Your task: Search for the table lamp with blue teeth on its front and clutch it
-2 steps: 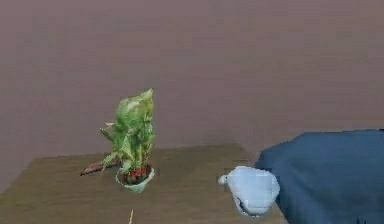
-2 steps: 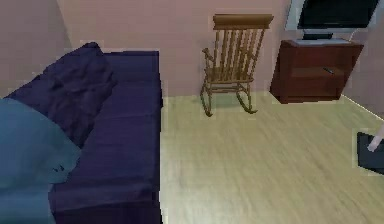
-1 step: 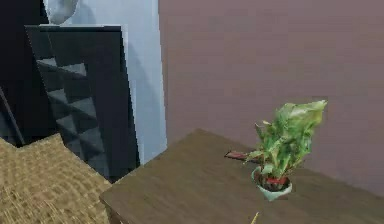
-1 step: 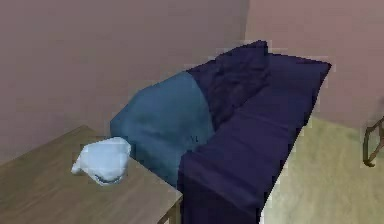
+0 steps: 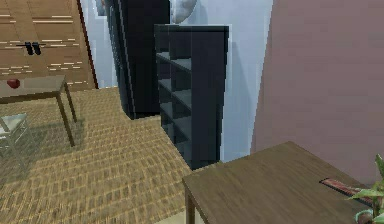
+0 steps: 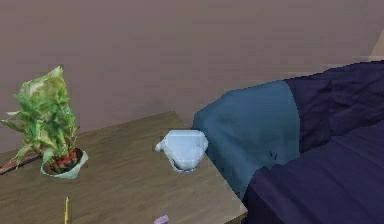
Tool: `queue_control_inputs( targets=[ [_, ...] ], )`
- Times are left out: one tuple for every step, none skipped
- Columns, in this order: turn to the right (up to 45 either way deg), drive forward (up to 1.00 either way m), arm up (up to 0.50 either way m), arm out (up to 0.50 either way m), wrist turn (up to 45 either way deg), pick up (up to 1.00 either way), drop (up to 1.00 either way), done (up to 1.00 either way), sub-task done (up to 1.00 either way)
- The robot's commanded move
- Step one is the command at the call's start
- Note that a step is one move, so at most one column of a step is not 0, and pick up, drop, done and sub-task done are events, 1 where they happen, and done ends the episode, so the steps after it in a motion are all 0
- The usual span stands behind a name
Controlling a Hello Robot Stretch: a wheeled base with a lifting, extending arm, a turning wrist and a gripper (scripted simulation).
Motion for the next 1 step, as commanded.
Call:
queue_control_inputs(
  targets=[
    [0.0, 0.00, 0.50, 0.00, 0.0, 0.00, 0.00, 0.00, 0.00]
  ],
)
